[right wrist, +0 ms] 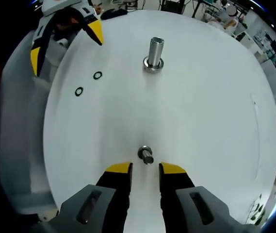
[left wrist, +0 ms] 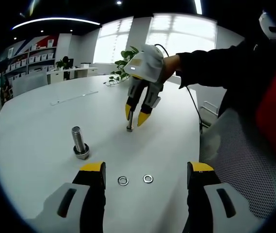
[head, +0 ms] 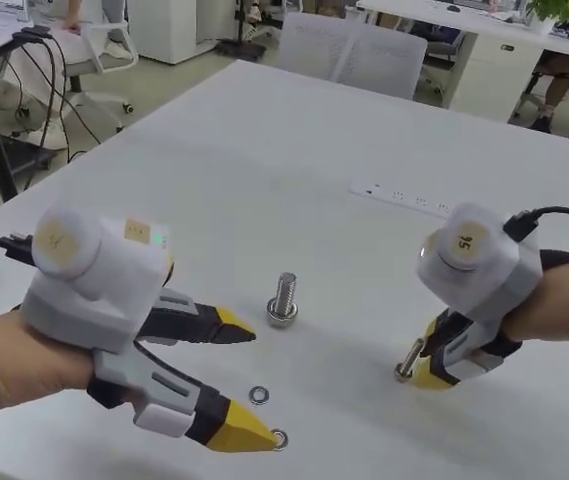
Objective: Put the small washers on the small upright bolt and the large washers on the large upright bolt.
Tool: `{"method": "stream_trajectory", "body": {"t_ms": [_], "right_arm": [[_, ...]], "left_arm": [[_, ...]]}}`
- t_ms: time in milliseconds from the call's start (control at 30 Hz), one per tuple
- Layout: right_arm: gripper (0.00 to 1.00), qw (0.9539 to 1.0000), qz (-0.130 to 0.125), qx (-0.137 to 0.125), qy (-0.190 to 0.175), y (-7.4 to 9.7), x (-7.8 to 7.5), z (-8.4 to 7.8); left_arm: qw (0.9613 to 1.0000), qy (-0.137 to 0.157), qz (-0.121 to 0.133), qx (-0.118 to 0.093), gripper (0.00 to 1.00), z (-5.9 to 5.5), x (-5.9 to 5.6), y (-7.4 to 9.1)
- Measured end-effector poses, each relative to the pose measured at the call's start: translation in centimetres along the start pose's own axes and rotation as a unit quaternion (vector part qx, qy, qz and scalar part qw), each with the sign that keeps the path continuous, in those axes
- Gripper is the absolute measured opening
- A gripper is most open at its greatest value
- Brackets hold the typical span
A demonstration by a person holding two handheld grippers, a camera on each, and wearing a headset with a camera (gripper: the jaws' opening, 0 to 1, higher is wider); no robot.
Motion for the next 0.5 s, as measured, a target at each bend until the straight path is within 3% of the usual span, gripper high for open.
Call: {"method": "stream_trajectory", "body": {"t_ms": [200,500], "right_arm": [[0.24,1.0,0.003,0.002,-0.004,0.2,0.9,-0.5],[0.24,0.9999,0.007,-0.009,-0.003,0.5,2.4,0.2]], "left_arm": [[1.0,-0.001,0.0,-0.001,0.68,0.1,0.0,0.0],[1.0,-0.001,0.001,0.001,0.67,0.0,0.2,0.0]]}}
Point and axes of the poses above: the centre of the closed fingertips' face, and the gripper's own axes: y roughly backward along the fingers, x roughly to its left, z roughly out of its top, the point moved 4 cm from there along y, roughly backward along the fingers, and after that the axes turned 15 degrees about y, right-handed, at the moved point
